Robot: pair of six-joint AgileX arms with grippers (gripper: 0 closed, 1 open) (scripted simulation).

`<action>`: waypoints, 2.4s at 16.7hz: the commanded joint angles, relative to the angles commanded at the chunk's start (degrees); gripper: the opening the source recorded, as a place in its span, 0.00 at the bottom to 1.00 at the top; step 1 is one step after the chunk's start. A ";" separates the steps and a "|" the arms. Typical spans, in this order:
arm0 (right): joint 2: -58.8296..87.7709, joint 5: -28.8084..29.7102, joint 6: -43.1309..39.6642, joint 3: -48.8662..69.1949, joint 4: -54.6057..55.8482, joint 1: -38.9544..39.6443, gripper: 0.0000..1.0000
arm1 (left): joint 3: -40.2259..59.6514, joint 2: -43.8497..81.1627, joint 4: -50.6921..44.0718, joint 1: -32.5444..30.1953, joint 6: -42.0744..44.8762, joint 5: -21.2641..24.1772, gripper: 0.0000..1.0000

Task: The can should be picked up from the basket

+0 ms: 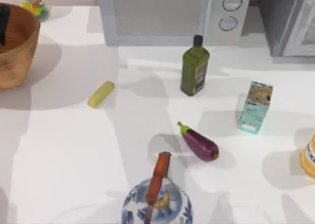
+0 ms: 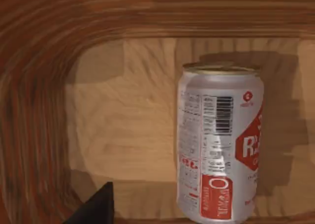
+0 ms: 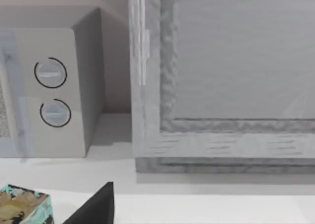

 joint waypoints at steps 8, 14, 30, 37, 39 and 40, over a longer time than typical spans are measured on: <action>0.00 0.00 0.00 0.00 0.00 0.00 1.00 | 5.16 5.35 -3.41 0.48 0.86 0.30 1.00; 0.00 0.00 0.00 0.00 0.00 0.00 1.00 | 0.08 5.71 2.06 0.19 0.55 0.28 1.00; 0.00 0.00 0.00 0.00 0.00 0.00 1.00 | -6.38 6.42 9.23 0.05 0.44 0.27 0.47; 0.00 0.00 0.00 0.00 0.00 0.00 1.00 | -6.38 6.42 9.23 0.05 0.44 0.27 0.00; 0.00 0.00 0.00 0.00 0.00 0.00 1.00 | -6.38 6.42 9.23 0.05 0.44 0.27 0.00; 0.00 0.00 0.00 0.00 0.00 0.00 1.00 | -6.38 6.42 9.23 0.05 0.44 0.27 0.00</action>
